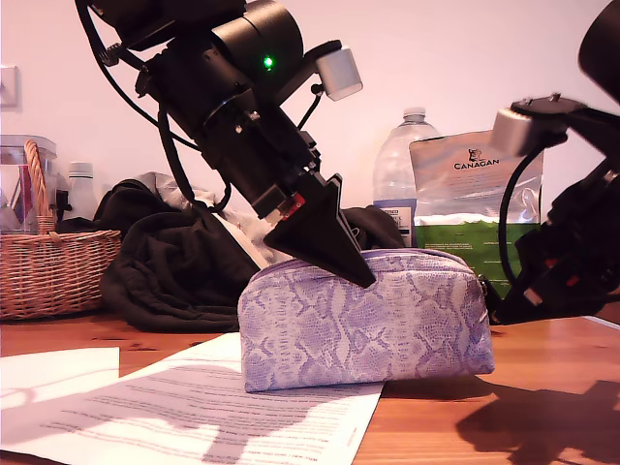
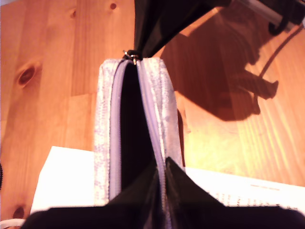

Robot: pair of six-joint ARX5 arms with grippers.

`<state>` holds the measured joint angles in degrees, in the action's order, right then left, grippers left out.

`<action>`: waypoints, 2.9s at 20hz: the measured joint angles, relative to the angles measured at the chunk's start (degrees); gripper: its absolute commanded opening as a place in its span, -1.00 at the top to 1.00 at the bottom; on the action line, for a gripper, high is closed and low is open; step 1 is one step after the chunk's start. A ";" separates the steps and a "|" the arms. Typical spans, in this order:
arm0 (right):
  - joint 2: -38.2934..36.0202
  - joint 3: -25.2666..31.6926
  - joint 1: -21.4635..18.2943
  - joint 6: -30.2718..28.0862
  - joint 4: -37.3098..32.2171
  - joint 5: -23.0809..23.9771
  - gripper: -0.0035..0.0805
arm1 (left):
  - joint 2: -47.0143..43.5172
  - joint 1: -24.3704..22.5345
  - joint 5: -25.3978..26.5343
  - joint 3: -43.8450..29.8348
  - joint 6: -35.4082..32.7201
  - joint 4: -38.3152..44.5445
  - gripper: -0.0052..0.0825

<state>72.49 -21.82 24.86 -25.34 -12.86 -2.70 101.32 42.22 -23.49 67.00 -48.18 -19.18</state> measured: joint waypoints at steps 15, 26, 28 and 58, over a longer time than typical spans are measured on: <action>0.00 0.00 0.00 -0.24 -0.39 1.27 0.95 | -4.31 0.00 0.77 0.00 4.44 1.20 -0.10; 0.00 0.00 0.00 -0.24 -0.44 1.38 0.95 | -2.14 -6.05 -4.09 0.26 7.78 3.43 -0.39; 0.00 0.00 0.00 -0.24 -0.42 1.38 0.95 | -2.14 -6.01 -4.94 0.26 7.85 3.26 -0.39; -1.97 -0.02 2.29 -5.66 -5.53 6.32 0.95 | 3.10 -5.55 -0.94 0.28 5.86 2.71 0.93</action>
<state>70.52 -21.85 27.16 -31.00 -18.39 3.62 104.42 36.67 -24.43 67.29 -42.33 -16.47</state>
